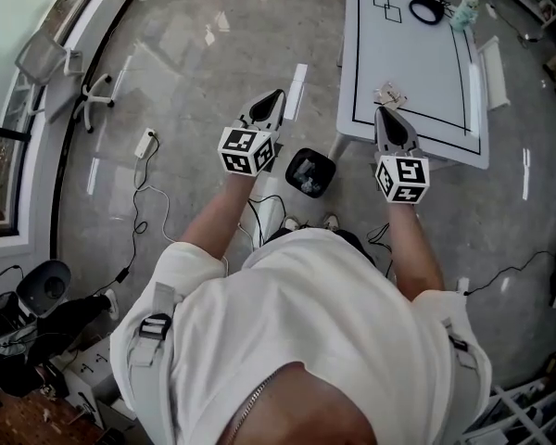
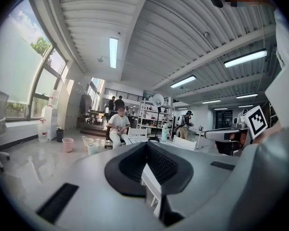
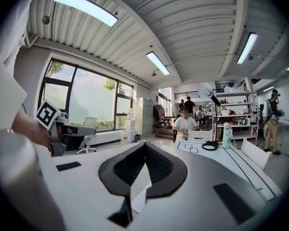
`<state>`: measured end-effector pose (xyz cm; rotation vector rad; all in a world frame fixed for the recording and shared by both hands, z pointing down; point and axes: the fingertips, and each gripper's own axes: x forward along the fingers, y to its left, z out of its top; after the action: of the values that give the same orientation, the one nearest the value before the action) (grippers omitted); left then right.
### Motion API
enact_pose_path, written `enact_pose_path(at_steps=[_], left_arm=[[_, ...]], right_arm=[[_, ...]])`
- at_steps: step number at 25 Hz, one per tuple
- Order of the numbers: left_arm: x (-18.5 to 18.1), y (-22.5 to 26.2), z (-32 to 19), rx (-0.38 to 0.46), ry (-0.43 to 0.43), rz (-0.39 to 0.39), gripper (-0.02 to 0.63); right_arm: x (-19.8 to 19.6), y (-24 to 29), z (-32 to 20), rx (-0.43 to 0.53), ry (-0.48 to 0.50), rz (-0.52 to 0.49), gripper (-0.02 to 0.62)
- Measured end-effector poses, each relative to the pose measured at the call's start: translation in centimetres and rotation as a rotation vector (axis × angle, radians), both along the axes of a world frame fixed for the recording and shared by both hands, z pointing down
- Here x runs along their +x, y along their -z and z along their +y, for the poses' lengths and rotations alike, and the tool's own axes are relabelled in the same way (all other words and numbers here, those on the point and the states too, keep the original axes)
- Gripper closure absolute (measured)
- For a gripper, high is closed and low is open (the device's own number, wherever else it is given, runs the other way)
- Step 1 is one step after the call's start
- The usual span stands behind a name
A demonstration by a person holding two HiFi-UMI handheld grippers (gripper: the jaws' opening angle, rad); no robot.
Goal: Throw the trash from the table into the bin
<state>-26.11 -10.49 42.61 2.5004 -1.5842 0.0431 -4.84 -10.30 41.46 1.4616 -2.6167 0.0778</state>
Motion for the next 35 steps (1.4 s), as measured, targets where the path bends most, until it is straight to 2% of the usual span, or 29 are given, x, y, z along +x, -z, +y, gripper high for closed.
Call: enact_pose_path(at_steps=[13,21,29,35], left_arm=[[0.8,0.7,-1.4,0.022,-0.053,0.018,0.595],[1.8,1.2,-1.7,0.021,-0.125,0.025,0.595],[4.9,0.0,-3.0,0.003,-0.202,0.019,0.595],[7.9,-1.4,-6.0,-0.021,-0.212,0.008,0.595]], right_arm=[[1.3,0.5,-0.4,0.011,-0.073,0.001,0.589],[2.8,0.3,0.5,-0.005,-0.156,0.015,0.589],[6.5,-2.1,0.0,-0.051,-0.243,0.031,0.589],[9.0,-4.6,-3.4,-0.098,-0.236,0.057,0.588]])
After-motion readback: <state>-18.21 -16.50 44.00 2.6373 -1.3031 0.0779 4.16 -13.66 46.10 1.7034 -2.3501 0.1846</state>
